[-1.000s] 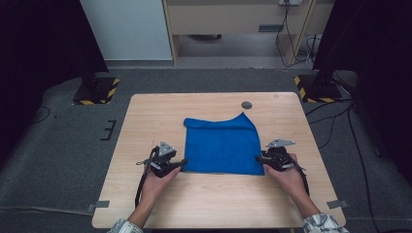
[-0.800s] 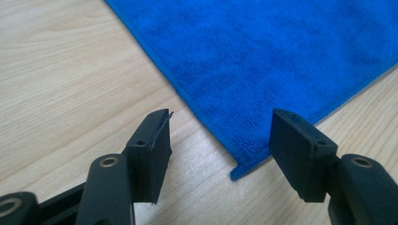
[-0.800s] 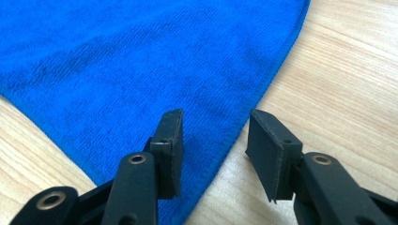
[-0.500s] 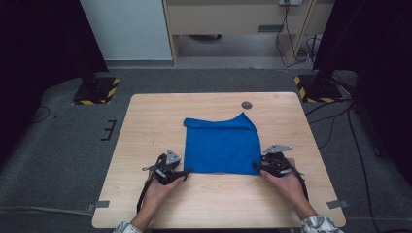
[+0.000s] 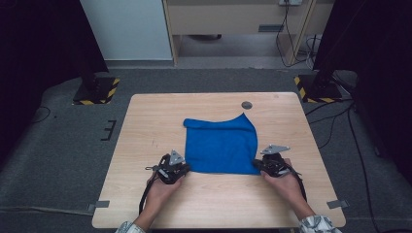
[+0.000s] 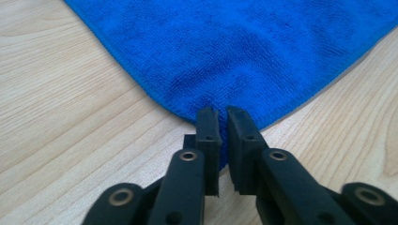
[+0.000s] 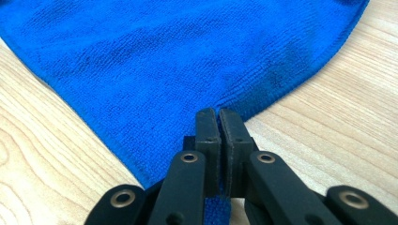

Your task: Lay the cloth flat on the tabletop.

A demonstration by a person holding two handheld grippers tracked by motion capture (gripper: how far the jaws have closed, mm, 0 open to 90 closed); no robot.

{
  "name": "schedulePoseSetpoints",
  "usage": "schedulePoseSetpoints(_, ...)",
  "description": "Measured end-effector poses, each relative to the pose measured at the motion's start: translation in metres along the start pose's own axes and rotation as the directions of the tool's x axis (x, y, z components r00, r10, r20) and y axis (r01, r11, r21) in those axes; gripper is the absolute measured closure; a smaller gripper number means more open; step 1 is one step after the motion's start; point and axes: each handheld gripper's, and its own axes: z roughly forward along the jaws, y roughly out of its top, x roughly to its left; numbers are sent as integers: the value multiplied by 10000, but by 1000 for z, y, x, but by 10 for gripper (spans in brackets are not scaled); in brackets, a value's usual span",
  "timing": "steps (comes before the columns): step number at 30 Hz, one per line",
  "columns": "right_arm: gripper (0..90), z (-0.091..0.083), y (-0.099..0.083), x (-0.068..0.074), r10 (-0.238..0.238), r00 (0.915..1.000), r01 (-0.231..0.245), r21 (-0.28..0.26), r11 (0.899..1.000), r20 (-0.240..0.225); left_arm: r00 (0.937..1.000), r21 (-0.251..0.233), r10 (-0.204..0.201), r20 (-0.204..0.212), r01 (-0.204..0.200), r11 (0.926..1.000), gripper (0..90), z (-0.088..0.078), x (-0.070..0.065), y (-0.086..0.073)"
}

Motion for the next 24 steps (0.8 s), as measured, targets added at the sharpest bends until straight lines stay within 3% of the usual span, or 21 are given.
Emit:
schedulePoseSetpoints(14, 883, -10, -1, 6, -254, 9992, 265, 343, 9991, -311, 9993, 179, 281, 250, -286, 9994, 865, -14, -8, -9)
schedulePoseSetpoints(19, 883, -22, -8, 18, -573, 9964, 609, 575, 9965, -626, 9986, 190, 147, 514, -157, 9997, 866, -23, -15, -14)
schedulePoseSetpoints(24, 882, -32, -17, 26, -720, 9945, 779, 763, 9940, -764, 9970, 421, 390, 663, -418, 9982, 865, -25, -28, -15)
